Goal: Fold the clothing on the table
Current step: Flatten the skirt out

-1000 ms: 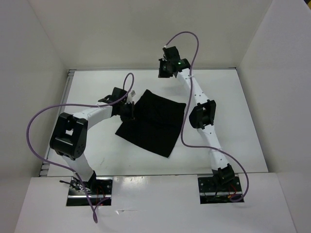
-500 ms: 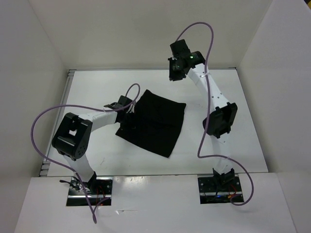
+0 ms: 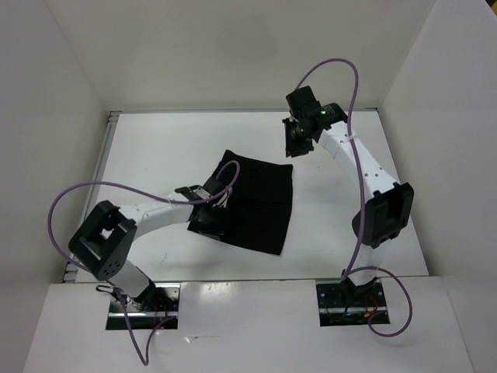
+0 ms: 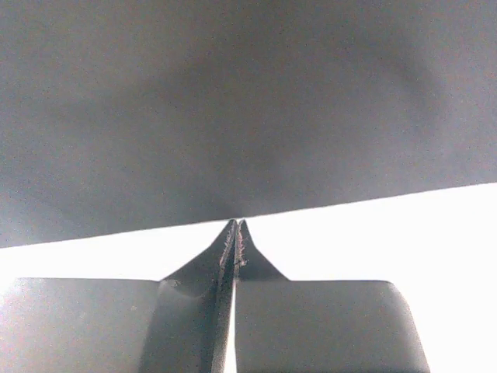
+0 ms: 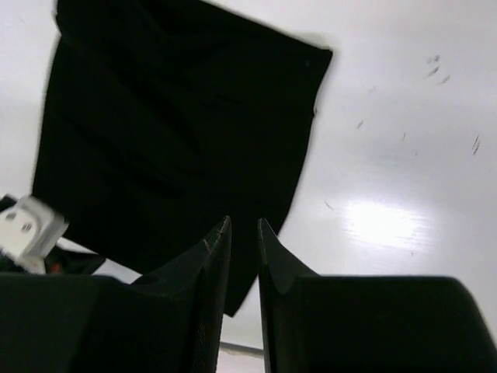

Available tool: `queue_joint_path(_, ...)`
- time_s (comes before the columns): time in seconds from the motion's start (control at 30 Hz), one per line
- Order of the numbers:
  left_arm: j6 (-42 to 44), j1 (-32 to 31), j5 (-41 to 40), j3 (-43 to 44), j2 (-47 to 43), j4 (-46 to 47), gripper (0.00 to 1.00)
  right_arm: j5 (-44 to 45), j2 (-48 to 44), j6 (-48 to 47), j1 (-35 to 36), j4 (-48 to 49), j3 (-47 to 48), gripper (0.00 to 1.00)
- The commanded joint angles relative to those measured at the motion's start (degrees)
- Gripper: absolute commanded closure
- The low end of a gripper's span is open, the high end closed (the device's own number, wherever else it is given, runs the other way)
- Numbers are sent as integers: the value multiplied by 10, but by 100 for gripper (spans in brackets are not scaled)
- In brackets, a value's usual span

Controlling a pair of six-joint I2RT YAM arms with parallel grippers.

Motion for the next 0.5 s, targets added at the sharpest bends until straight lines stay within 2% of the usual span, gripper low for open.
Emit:
queue_joint_path(0.0, -33, -52, 61, -16, -72, -55, 100, -14, -46, 3, 2, 18, -57, 75)
queue_joint_path(0.07, -48, -68, 75, -10, -127, -76, 100, -25, -66, 9, -4, 24, -96, 72)
queue_joint_path(0.17, -37, -58, -3, 41, -164, -126, 97, -47, -84, 22, -24, 65, -149, 63)
queue_joint_path(0.2, -15, -46, -23, 93, -169, -136, 86, -80, -84, 22, -48, 77, -167, 61)
queue_joint_path(0.23, -2, -36, -41, 120, -163, -142, 67, -95, -90, 22, -63, 106, -175, 59)
queue_joint_path(0.27, 10, -18, -76, 143, -158, -136, 55, -106, -90, 32, -77, 122, -183, 58)
queue_joint_path(0.37, 60, 23, -94, 213, -118, -84, 45, -134, -85, 47, -133, 197, -213, 56)
queue_joint_path(0.47, 87, 58, -94, 263, -62, -25, 45, -168, -50, 59, -170, 257, -218, 57)
